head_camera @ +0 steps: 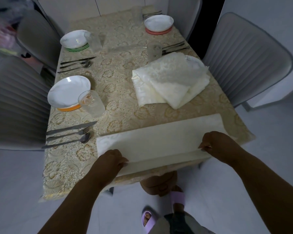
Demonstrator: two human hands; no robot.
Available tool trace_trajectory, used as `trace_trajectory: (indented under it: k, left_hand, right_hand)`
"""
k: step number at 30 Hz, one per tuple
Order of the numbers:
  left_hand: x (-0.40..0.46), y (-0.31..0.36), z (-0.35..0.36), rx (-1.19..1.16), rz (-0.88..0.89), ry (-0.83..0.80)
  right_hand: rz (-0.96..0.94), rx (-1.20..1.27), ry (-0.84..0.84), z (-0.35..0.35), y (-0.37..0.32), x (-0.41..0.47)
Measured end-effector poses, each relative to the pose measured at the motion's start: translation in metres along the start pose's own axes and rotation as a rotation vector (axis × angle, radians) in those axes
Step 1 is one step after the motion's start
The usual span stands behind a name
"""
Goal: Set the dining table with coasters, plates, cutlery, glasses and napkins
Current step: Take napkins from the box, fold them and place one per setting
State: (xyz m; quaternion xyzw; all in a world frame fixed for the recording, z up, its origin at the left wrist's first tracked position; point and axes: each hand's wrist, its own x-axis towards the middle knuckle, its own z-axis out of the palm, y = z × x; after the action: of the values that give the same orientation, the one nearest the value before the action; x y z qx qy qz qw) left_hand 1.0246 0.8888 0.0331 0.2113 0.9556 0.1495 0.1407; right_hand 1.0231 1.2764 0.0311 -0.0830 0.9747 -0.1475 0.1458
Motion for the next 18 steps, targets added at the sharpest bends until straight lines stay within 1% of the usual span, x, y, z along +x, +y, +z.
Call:
trace_trajectory:
  k: [5, 10, 13, 14, 17, 18]
  left_hand:
    - [-0.009, 0.002, 0.011, 0.021, 0.014, 0.021]
    - [-0.014, 0.001, 0.017, 0.055, 0.008, -0.018]
    - [-0.017, 0.000, 0.016, 0.105, -0.033, -0.081]
    - [-0.017, 0.001, 0.017, 0.124, -0.051, -0.060]
    - [-0.007, 0.011, 0.024, 0.183, -0.053, 0.109]
    - [0.000, 0.019, 0.028, 0.189, -0.055, 0.135]
  right_hand:
    - [-0.023, -0.018, 0.006, 0.010, -0.001, -0.013]
    - [0.037, -0.041, -0.026, 0.016, -0.006, -0.020]
    - [0.082, 0.017, 0.013, 0.009, -0.017, -0.026]
    - [0.075, 0.034, 0.032, 0.008, -0.020, -0.027]
    - [-0.015, 0.072, 0.123, 0.011, -0.032, -0.018]
    - [-0.040, 0.072, 0.150, 0.015, -0.037, -0.011]
